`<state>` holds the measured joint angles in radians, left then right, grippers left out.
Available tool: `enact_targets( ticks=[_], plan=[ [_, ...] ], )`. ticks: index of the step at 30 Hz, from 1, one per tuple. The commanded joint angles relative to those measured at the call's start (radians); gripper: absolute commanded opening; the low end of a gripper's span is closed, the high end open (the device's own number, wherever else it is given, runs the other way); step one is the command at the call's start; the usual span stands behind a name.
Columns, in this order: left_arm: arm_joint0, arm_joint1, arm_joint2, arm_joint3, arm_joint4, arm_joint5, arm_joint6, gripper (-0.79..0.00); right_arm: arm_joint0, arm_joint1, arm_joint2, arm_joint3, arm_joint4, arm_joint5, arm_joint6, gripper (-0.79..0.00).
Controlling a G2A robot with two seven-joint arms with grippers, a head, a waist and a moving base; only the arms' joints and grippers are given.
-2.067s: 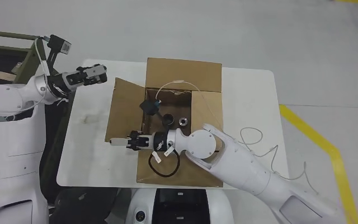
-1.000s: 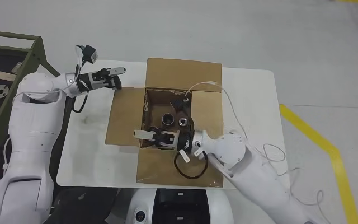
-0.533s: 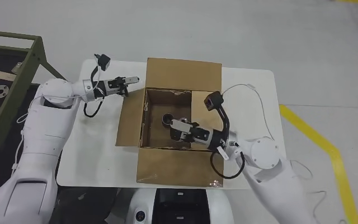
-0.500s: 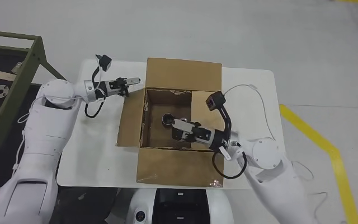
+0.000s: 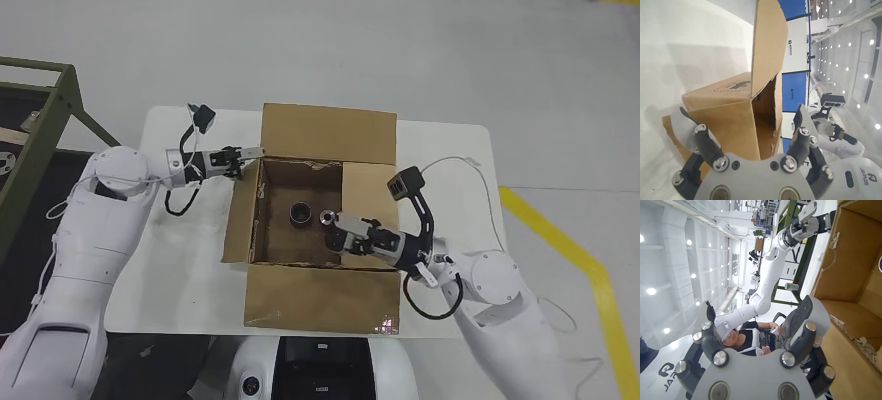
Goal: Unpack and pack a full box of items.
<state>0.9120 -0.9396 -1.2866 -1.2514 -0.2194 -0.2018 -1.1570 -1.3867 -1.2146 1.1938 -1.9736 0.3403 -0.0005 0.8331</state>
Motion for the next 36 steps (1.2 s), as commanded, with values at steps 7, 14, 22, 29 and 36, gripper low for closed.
enact_targets(
  ticks=[7, 14, 22, 29, 36],
  plan=[
    [0.055, 0.026, -0.109, -0.088, -0.049, 0.012, -0.033, 0.000, -0.028, 0.012, 0.046, 0.000, 0.027, 0.009, 0.038, 0.000],
    [0.108, 0.041, -0.168, -0.216, -0.046, 0.051, -0.018, 0.000, -0.076, 0.026, 0.112, 0.005, 0.090, -0.019, 0.091, 0.000],
    [0.121, 0.043, -0.153, -0.332, -0.008, 0.109, 0.041, 0.000, -0.132, 0.039, 0.166, -0.005, 0.120, -0.051, 0.130, 0.000],
    [0.093, 0.037, -0.098, -0.420, 0.039, 0.183, 0.093, 0.000, -0.167, 0.049, 0.202, -0.001, 0.150, -0.066, 0.171, 0.000],
    [0.021, 0.018, 0.019, -0.436, 0.047, 0.291, 0.129, 0.000, -0.202, 0.059, 0.228, -0.012, 0.165, -0.078, 0.199, 0.000]
  ],
)
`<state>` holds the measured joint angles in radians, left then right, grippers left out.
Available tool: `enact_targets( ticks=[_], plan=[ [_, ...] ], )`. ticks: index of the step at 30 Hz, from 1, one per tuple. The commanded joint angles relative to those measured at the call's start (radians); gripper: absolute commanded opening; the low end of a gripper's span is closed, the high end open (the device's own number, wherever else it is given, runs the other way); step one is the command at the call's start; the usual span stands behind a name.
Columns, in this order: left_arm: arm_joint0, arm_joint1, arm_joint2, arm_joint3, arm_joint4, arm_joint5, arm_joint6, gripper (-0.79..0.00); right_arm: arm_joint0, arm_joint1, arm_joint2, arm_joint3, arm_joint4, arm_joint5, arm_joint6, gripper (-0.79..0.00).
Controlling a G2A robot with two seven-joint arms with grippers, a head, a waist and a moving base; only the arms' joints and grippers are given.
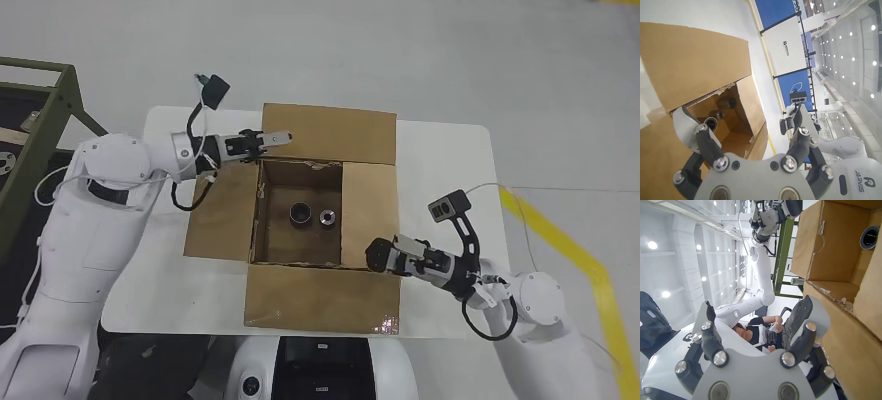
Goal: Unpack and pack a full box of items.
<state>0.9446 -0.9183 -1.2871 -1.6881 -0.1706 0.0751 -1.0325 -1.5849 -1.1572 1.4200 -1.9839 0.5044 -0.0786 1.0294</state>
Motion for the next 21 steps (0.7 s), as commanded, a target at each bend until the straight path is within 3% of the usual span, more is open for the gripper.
enact_targets(
  ticks=[1, 11, 21],
  plan=[
    [-0.022, -0.007, 0.037, 0.001, -0.001, 0.026, 0.009, 0.000, -0.008, 0.002, 0.003, -0.003, 0.000, -0.001, 0.006, 0.000],
    [-0.084, -0.035, 0.176, 0.024, 0.029, 0.093, 0.057, 0.000, -0.003, 0.009, -0.030, 0.004, -0.017, 0.014, 0.022, 0.000],
    [-0.096, -0.040, 0.191, 0.040, 0.023, 0.096, 0.056, 0.000, 0.009, 0.009, -0.047, 0.011, -0.023, 0.024, 0.013, 0.000]
  ],
)
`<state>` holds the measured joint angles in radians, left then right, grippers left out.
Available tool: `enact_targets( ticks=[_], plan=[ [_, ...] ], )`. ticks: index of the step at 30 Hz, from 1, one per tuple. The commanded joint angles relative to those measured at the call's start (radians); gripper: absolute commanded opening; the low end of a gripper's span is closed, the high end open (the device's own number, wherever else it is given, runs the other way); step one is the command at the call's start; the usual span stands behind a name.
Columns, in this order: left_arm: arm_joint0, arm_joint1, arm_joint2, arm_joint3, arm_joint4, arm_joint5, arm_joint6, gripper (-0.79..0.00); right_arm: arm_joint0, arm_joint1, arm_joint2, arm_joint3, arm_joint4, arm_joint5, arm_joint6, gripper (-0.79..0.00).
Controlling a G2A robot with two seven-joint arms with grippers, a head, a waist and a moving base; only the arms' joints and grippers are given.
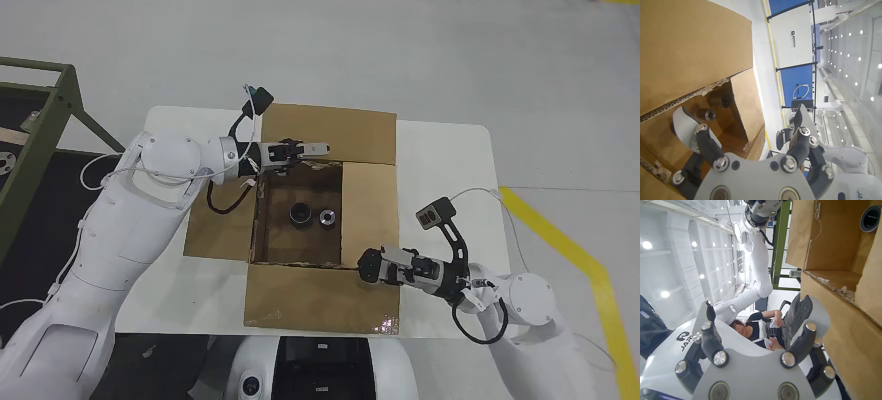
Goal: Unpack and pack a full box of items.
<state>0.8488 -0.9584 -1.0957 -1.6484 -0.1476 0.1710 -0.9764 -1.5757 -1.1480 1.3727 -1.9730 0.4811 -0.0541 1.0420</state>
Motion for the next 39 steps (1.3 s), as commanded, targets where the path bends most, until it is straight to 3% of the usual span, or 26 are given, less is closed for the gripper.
enact_targets(
  ticks=[1, 9, 16, 22, 29, 39],
  plan=[
    [0.000, 0.000, 0.000, 0.000, 0.000, 0.000, 0.000, 0.000, 0.000, 0.000, 0.000, 0.000, 0.000, 0.000, 0.000, 0.000],
    [0.018, -0.001, -0.001, -0.012, -0.010, -0.007, 0.017, 0.000, -0.003, 0.000, -0.004, -0.006, -0.012, 0.005, -0.032, 0.000],
    [-0.008, -0.015, 0.061, 0.000, -0.067, -0.036, -0.074, 0.000, -0.047, 0.004, -0.020, -0.035, -0.056, -0.011, -0.074, 0.000],
    [-0.059, -0.046, 0.164, 0.047, -0.093, -0.056, -0.097, 0.000, -0.094, 0.012, -0.011, -0.065, -0.074, -0.028, -0.070, 0.000],
    [-0.136, -0.095, 0.280, 0.164, -0.122, -0.041, -0.050, 0.000, -0.116, 0.019, -0.002, -0.084, -0.098, -0.020, -0.087, 0.000],
    [-0.200, -0.156, 0.365, 0.303, -0.174, -0.049, 0.023, 0.000, -0.122, 0.024, -0.033, -0.105, -0.157, -0.014, -0.131, 0.000]
  ],
)
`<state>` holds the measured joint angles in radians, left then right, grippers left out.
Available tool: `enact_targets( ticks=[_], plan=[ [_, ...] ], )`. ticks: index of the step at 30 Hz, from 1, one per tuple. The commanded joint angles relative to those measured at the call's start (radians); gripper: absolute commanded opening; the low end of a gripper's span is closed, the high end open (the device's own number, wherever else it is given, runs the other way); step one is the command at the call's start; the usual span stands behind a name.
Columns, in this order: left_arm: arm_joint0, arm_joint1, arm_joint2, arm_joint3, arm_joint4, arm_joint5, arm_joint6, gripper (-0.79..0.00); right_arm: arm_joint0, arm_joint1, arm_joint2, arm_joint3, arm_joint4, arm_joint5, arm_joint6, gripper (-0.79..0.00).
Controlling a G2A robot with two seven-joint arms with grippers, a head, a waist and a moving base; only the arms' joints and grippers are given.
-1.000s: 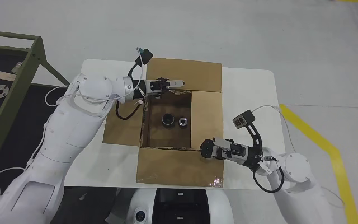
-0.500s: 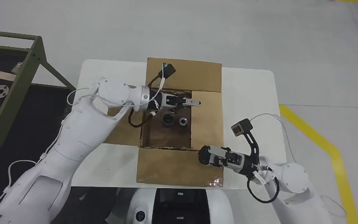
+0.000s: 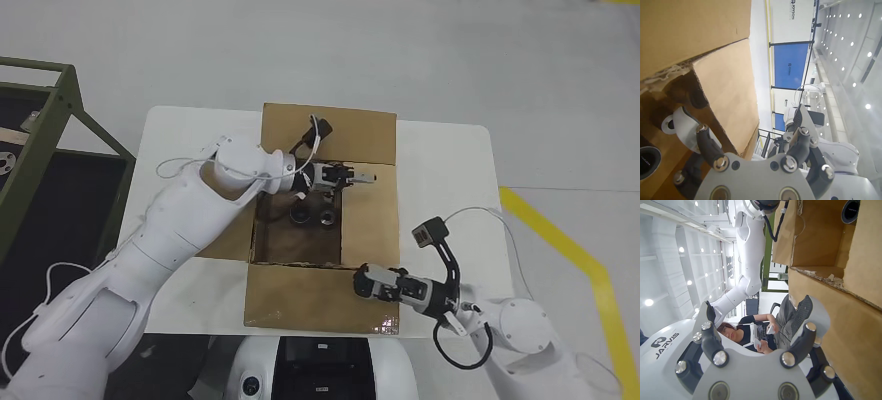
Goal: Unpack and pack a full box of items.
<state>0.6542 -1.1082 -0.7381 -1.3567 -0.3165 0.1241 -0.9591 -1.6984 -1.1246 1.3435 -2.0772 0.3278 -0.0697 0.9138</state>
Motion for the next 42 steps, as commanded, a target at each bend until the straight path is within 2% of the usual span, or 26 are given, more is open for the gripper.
enact_targets(
  ticks=[1, 9, 14, 21, 28, 32, 35, 42],
  plan=[
    [-0.011, -0.011, 0.015, 0.023, -0.008, -0.002, 0.008, 0.000, 0.001, 0.001, -0.007, -0.001, -0.009, 0.002, -0.009, 0.000],
    [-0.046, -0.049, 0.050, 0.084, -0.050, -0.017, 0.001, 0.000, -0.005, 0.004, -0.036, -0.011, -0.042, 0.016, -0.035, 0.000],
    [-0.045, -0.054, 0.029, 0.076, -0.089, -0.057, -0.040, 0.000, -0.018, 0.007, -0.049, -0.022, -0.057, 0.028, -0.047, 0.000],
    [-0.012, -0.041, -0.034, -0.009, -0.124, -0.086, -0.079, 0.000, -0.037, 0.012, -0.057, -0.051, -0.075, 0.054, -0.073, 0.000],
    [0.021, -0.028, -0.083, -0.112, -0.133, -0.068, -0.114, 0.000, -0.031, 0.014, -0.060, -0.062, -0.075, 0.093, -0.125, 0.000],
    [0.023, -0.028, -0.093, -0.142, -0.139, -0.054, -0.129, 0.000, -0.023, 0.011, -0.070, -0.042, -0.069, 0.064, -0.177, 0.000],
    [0.021, -0.029, -0.095, -0.154, -0.144, -0.049, -0.144, 0.000, -0.036, 0.009, -0.075, -0.033, -0.082, 0.005, -0.228, 0.000],
    [0.032, -0.022, -0.137, -0.154, -0.130, -0.054, -0.141, 0.000, -0.123, 0.015, -0.039, -0.067, -0.111, -0.100, -0.286, 0.000]
  ],
)
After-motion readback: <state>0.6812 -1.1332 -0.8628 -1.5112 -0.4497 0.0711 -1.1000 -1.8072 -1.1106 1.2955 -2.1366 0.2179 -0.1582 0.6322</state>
